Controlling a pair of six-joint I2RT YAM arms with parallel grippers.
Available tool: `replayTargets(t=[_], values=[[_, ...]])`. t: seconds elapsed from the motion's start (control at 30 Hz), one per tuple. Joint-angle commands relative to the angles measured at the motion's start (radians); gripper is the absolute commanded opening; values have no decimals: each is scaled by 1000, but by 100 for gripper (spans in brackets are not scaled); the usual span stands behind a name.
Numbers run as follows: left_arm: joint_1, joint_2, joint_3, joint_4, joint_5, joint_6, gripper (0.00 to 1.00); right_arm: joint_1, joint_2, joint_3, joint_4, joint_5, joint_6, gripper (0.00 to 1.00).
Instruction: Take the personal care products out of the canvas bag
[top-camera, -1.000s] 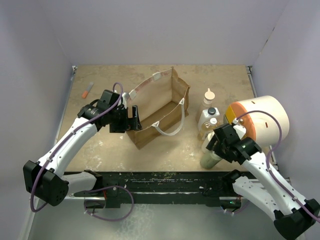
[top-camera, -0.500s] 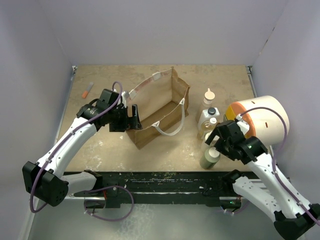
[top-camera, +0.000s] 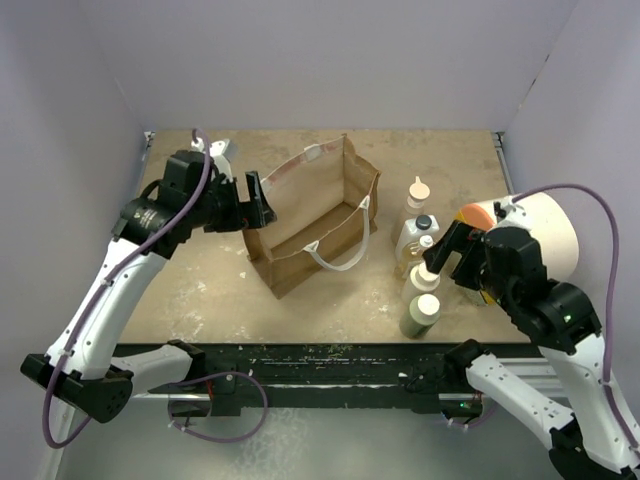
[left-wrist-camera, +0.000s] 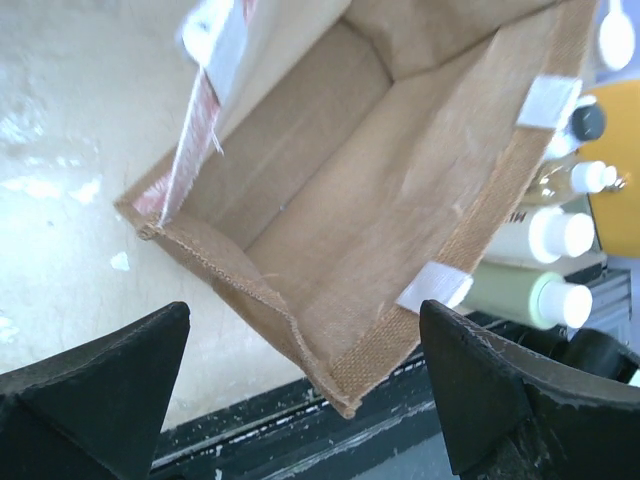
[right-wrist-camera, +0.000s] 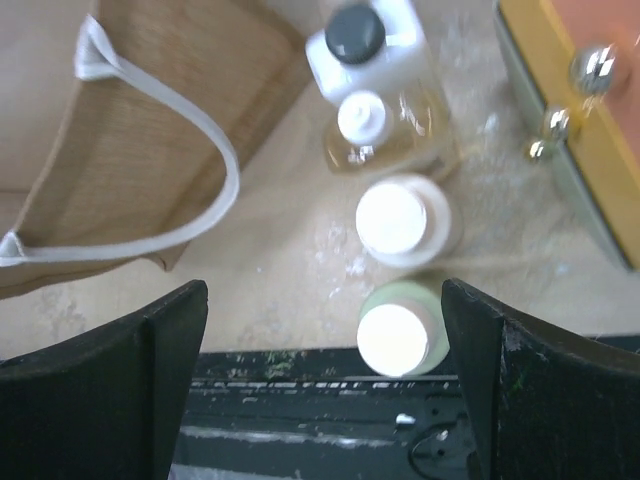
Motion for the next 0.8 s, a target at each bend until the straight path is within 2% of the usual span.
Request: replayTargets(t=[0.0,0.17,0.33,0.57,0.77], values=[[-3,-19,186,-29,-110,48,99,-3,65,155,101,98,-234,100],[-2,11,404,-61,-186,118,99,-4,172,403,136,186,-333,100],[-2,8,563,-56,-263,178,99,-3,236,565,197,213,-440,100],[-2,-54,610,-9,-359,241,99,-4,285,748,278,133,-450,100],[-2,-66,636,-4,-408,257,99,-4,276,774,312,165,-445,100]])
